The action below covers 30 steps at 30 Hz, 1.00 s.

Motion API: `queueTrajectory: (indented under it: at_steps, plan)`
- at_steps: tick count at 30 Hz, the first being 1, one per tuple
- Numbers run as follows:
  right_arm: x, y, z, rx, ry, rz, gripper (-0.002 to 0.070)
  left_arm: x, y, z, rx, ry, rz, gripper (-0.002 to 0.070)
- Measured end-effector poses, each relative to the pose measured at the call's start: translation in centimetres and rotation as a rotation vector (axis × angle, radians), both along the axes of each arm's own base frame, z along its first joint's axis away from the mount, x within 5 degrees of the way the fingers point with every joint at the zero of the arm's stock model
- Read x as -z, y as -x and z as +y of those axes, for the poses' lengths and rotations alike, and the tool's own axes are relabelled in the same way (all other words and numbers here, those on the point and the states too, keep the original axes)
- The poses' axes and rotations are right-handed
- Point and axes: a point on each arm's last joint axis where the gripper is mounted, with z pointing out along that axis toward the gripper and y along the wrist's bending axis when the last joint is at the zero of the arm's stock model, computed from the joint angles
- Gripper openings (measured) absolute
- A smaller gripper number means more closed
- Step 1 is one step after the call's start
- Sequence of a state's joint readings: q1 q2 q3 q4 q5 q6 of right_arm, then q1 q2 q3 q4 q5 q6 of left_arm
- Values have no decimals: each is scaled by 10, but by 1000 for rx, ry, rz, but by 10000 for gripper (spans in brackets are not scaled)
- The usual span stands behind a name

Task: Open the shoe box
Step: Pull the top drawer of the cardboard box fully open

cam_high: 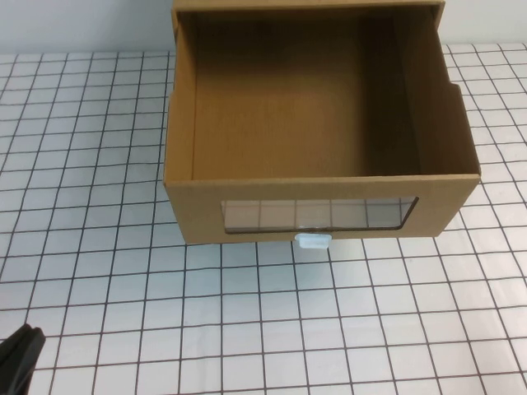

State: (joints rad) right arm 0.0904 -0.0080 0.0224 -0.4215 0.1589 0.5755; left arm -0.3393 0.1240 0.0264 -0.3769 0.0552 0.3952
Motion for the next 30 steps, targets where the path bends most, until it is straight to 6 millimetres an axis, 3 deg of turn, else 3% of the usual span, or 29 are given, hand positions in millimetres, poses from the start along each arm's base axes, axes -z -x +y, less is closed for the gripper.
queueTrajectory:
  at_steps: [9, 13, 18, 22, 30]
  plan:
    - [-1, 0, 2, -24, -29, -11, -13, 1, 0, 0, 2, -2, 6, -3]
    - [0, 0, 7, -85, 66, -2, -13, 1, 0, 0, 3, -2, 7, -3]
    - [9, 2, 11, -147, 168, 80, -13, 1, 0, 0, 3, -2, 7, -3]
    - [17, 4, 14, -181, 178, 172, -13, 1, 0, 0, 4, -3, 9, -3]
    - [19, 5, 15, -191, 158, 186, -13, 1, 0, 0, 4, -3, 9, -3]
